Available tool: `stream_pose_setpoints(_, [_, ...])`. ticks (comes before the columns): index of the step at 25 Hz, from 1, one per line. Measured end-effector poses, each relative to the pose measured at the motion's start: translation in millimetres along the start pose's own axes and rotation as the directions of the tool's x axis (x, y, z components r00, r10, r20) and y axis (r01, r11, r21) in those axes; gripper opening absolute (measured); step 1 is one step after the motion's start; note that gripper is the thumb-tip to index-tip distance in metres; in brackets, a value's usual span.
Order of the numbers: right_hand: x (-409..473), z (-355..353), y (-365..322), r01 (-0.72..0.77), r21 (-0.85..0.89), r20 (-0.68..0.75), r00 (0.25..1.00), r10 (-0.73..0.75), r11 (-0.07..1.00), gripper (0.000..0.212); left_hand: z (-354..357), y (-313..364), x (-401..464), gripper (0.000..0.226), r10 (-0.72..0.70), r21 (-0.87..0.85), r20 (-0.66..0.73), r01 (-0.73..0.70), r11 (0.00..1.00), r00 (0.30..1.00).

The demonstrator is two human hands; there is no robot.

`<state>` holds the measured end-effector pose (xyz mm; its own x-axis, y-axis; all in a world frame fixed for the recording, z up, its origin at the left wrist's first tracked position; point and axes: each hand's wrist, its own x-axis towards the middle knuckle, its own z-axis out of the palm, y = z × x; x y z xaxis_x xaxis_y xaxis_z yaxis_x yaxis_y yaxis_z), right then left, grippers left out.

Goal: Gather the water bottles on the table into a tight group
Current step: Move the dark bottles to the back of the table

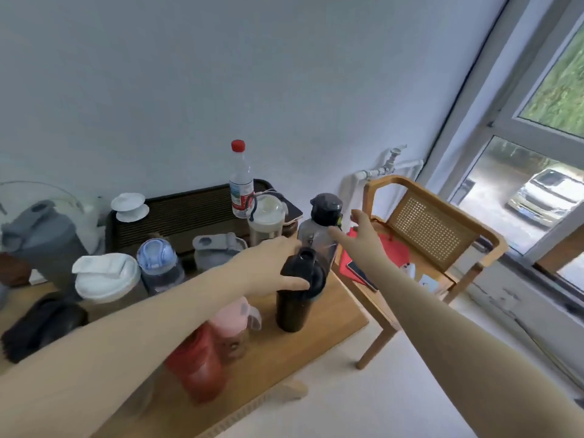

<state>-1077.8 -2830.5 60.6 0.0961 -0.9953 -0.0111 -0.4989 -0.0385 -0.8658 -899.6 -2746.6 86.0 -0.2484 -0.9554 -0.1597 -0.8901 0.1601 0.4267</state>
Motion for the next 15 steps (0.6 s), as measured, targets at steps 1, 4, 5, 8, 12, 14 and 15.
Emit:
stream_pose_setpoints(1, [11,1,5,-0.015,0.044,0.042,0.999,0.014,0.999,0.074,5,2,5,0.077,-0.056,-0.019,-0.005,0.056,0.998,0.998])
stream_pose_setpoints(4, [39,8,12,-0.012,0.153,0.103,0.995,-0.004,0.988,0.088,10,9,13,0.077,-0.149,-0.077,-0.143,0.139,0.987,0.979])
stream_pose_setpoints(5, [48,12,12,0.008,0.17,0.112,0.993,-0.027,0.985,0.089,9,11,16,0.075,-0.164,-0.106,-0.225,0.144,0.984,0.96])
stream_pose_setpoints(8, [65,19,11,0.065,0.144,0.145,0.986,-0.086,0.987,0.07,9,21,25,0.066,-0.232,-0.247,-0.425,0.135,0.96,0.875])
stream_pose_setpoints(12, [56,-12,0,0.215,0.161,-0.047,0.977,-0.21,0.963,0.061,10,37,40,0.067,-0.254,-0.331,-0.432,0.11,0.937,0.865])
stream_pose_setpoints(14, [49,-45,-24,0.359,0.197,-0.107,0.933,-0.344,0.912,0.06,4,47,57,0.072,-0.231,-0.363,-0.438,0.065,0.93,0.869])
stream_pose_setpoints(15, [43,-62,-42,0.431,0.193,-0.117,0.902,-0.416,0.881,0.059,-1,53,64,0.076,-0.225,-0.395,-0.456,0.03,0.918,0.861])
